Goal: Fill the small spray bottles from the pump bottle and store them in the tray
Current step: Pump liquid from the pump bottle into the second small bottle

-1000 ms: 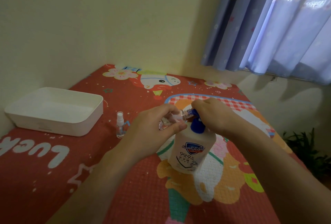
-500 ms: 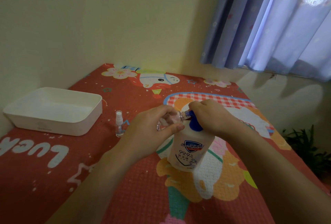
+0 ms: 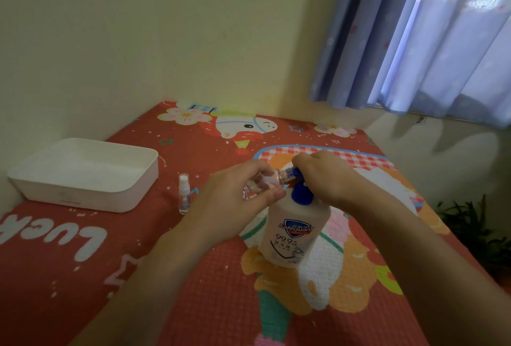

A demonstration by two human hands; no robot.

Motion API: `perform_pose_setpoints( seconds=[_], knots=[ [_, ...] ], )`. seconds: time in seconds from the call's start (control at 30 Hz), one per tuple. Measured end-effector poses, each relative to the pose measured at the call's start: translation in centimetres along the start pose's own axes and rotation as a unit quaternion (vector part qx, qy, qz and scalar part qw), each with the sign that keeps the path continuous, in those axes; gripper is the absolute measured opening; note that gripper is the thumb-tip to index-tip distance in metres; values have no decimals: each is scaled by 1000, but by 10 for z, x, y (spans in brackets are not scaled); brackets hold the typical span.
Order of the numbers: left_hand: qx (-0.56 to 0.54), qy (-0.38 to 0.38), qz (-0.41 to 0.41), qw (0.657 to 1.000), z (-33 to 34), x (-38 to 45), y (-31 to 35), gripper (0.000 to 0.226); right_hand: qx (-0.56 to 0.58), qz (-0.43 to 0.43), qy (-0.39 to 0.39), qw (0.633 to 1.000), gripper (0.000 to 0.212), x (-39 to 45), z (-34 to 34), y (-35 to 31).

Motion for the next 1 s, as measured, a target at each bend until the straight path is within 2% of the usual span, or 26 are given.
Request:
perform_pose_setpoints(
  seconds=[0.1, 0.2, 0.43, 0.53, 0.63, 0.7, 0.77, 0.8, 0.9, 1.0],
  knots=[
    [5, 0, -5, 1000, 2, 0, -4, 27, -19, 2, 1, 1000, 5, 2, 5, 0],
    [2, -9, -10, 1000, 6, -1, -8, 27, -18, 7, 9, 1000, 18, 3, 11, 1],
    [1, -9, -13, 1000, 7, -2, -7, 28, -24, 6, 2, 1000, 20, 1, 11, 0],
    [4, -11, -12, 1000, 5, -2, -6, 29, -13, 6, -14, 1000, 19, 1, 9, -2],
    [-3, -7, -6, 1000, 2, -1, -2, 29, -1, -1, -30, 1000, 7, -1, 1, -2],
    [0, 2, 2, 1000, -1, 0, 1, 28, 37, -5, -42, 998, 17, -2, -8, -2],
    [7, 10, 8, 1000, -4, 2, 3, 29, 75, -9, -49, 996, 13, -3, -13, -1],
    [7, 12, 9, 1000, -5, 2, 4, 30, 74, -10, -50, 996, 14, -3, -14, -1],
    [2, 14, 8, 1000, -4, 2, 3, 30, 36, -6, -37, 999, 34, -1, -9, -1],
    [-8, 13, 8, 1000, -1, 1, 2, 29, 6, 5, -9, 1000, 25, 0, -3, 0]
  ],
)
Point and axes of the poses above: each hand's wrist, its own x-axis towards the middle knuckle, its own z-axis out of the palm, y = z × x, the point moved 3 cm from there along x, towards the middle knuckle, and after that the axes turned 15 degrees about -z, right-handed, at the moved point
